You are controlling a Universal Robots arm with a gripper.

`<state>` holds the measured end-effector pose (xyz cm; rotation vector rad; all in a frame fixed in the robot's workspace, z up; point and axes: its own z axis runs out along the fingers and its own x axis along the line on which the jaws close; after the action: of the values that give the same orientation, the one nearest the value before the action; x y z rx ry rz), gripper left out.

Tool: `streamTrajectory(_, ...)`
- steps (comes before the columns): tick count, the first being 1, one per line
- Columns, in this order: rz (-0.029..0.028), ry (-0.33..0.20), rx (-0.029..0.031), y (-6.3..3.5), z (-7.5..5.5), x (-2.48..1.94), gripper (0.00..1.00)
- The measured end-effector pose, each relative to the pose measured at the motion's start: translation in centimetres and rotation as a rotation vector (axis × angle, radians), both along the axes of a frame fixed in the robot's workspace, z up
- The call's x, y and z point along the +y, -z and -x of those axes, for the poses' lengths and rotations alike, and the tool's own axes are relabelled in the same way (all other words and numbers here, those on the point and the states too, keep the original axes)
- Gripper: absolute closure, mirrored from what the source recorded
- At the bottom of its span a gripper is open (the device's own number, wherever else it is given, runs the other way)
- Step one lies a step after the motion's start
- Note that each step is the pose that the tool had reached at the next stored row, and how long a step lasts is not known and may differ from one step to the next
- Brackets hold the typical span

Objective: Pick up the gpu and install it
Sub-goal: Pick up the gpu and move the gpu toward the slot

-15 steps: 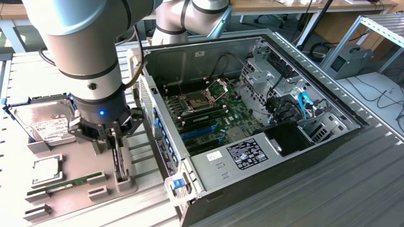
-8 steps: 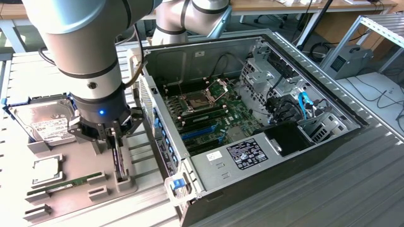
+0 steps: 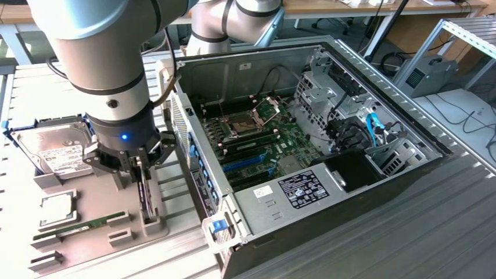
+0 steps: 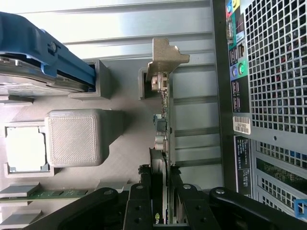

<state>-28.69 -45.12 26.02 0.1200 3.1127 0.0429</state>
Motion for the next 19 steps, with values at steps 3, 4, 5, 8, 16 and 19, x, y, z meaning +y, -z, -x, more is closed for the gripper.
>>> streamTrajectory(3,-0.0003,0.000,0.0000,-0.07,0.00,0.00,0.74)
streamTrajectory(4,-0.0005,0.000,0.0000,-0.09,0.00,0.00,0.74)
streamTrajectory(5,-0.0006,0.000,0.0000,-0.11,0.00,0.00,0.74)
streamTrajectory(8,-0.0016,0.000,0.0000,-0.20,0.00,0.00,0.74)
streamTrajectory(16,-0.0041,0.000,0.0001,-0.38,0.00,0.00,0.74)
streamTrajectory(19,-0.0054,0.000,-0.0001,-0.47,0.00,0.00,0.74)
